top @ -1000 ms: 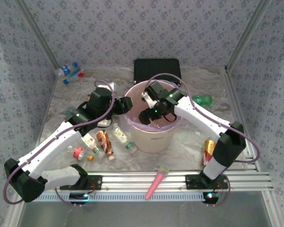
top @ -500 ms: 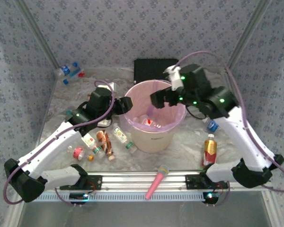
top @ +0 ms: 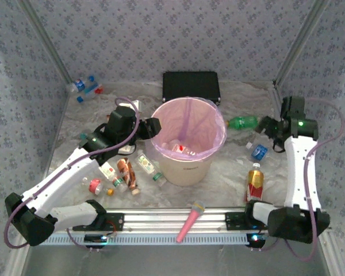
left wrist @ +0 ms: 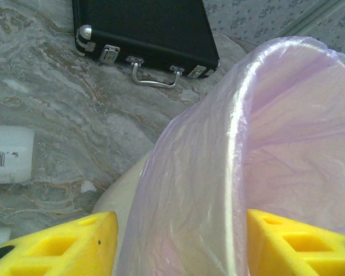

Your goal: Put the plastic bottles in the bin

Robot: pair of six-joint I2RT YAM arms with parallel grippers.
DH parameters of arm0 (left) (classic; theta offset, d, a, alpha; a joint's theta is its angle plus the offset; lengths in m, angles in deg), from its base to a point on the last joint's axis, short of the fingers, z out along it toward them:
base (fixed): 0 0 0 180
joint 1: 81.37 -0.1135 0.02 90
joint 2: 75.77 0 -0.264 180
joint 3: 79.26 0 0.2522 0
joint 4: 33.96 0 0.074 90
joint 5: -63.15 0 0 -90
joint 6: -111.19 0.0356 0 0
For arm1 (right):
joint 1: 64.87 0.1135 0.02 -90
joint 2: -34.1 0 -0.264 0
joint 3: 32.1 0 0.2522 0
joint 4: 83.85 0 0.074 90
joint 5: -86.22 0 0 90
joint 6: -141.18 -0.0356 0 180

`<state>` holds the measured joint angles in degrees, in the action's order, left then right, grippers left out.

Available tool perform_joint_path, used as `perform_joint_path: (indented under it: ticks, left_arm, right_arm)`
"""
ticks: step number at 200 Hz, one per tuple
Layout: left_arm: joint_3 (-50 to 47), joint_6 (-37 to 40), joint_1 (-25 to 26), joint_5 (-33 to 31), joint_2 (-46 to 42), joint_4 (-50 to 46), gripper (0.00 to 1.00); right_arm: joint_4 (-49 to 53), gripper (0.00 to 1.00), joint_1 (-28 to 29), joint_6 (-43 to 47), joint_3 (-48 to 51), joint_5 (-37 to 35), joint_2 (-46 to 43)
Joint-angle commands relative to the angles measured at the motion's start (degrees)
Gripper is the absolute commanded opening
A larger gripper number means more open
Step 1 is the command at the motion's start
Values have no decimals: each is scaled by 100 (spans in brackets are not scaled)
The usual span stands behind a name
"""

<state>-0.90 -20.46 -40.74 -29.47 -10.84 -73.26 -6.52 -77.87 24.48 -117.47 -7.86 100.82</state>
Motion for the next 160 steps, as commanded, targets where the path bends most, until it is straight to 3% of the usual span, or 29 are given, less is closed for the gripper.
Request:
perform_joint_path:
  ticks: [1, 40, 61, 89, 129, 160]
  left_arm:
    - [312, 277, 8, -118, -75, -250, 59]
    - [330, 282, 6, 91, -73, -125, 59]
    - [344, 315, 7, 107, -76, -147, 59]
    - [386, 328, -1, 85, -59, -157, 59]
    - [437, 295, 5, 112, 67, -242, 59]
    - [493, 289, 15, 75, 94, -400, 59]
  right_arm:
    - [-817, 100, -363, -964, 857, 348, -257]
    - [-2400, 100, -696, -2796, 2336, 378, -833]
    - [-2611, 100, -591, -3185, 2580, -82, -663]
    - [-3289, 100, -600, -3971, 3202, -153, -523]
    - [-4015, 100, -617, -4569, 3368, -272, 96]
    - [-4353, 99, -752, -4519, 3174, -180, 657]
